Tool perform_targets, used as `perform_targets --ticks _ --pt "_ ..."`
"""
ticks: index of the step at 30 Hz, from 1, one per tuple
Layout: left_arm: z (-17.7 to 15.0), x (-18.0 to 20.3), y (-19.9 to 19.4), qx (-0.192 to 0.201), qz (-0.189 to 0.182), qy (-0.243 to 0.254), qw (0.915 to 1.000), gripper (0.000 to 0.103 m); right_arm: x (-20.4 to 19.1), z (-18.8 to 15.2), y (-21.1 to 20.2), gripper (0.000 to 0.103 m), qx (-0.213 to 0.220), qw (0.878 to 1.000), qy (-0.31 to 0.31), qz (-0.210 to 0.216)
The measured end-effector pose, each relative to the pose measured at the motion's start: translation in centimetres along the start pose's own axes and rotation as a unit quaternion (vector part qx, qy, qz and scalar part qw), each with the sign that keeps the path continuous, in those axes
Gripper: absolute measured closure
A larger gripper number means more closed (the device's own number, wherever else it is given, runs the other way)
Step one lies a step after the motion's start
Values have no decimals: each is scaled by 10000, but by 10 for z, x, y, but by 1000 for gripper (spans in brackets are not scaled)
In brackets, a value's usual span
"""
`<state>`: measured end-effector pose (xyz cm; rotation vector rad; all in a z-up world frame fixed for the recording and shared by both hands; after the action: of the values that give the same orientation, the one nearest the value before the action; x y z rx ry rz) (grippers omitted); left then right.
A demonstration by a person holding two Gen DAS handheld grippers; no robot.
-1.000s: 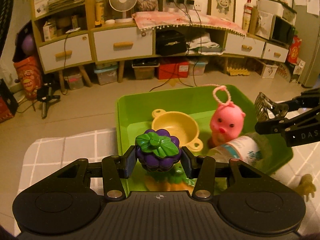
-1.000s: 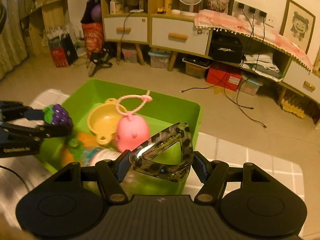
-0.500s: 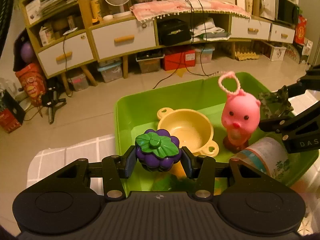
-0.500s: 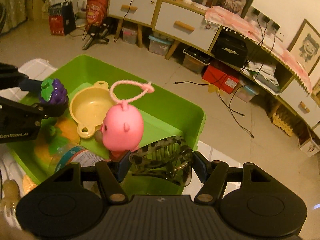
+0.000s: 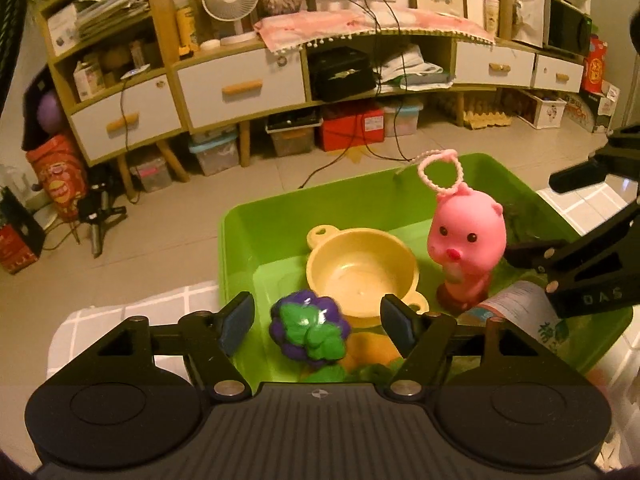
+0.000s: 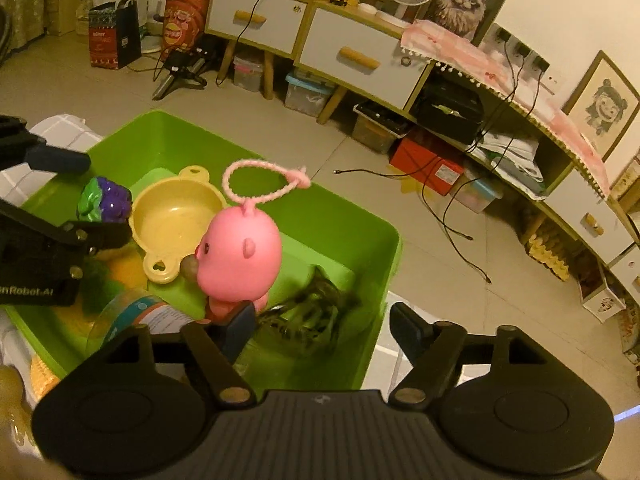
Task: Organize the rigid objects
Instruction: 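Carry the grapes and clip into the green bin and open both tools, then withdraw both tools from the green bin back over the table toys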
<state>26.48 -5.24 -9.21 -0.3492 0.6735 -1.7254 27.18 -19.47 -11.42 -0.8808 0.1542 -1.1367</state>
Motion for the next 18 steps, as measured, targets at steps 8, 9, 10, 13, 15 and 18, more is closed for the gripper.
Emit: perform_targets --ticks 8,9,10,13,15,18 --pt "4 0 -13 28 -53 -77 10000 23 12 9 -19 52 124 9996 264 -37" --pt "4 0 -16 22 -72 -96 9999 22 13 10 -23 52 132 9995 281 -44" --pt "5 1 -18 23 -85 -103 9999 21 14 10 -25 52 140 9994 298 -46" --pt "8 3 -28 56 -119 -71 9999 20 16 10 -36 52 170 9991 393 -37" --pt "10 5 -35 75 -133 -46 9999 20 18 9 -45 52 197 9985 503 2" --pt "11 7 -44 96 -156 -48 9998 19 18 7 -57 52 216 9977 647 38"
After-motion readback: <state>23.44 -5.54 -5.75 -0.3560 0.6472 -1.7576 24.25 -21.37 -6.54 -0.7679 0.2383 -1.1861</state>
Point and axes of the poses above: each gripper's, at about its wrist camera, not at the fingertips, and y roughly the way its jaws point, x to its right, z to its top, the point moved 8 cm from there along y, roughly the way its jaws point, and after that the axes turned 7 degrees about x, right-handed, at the moved point
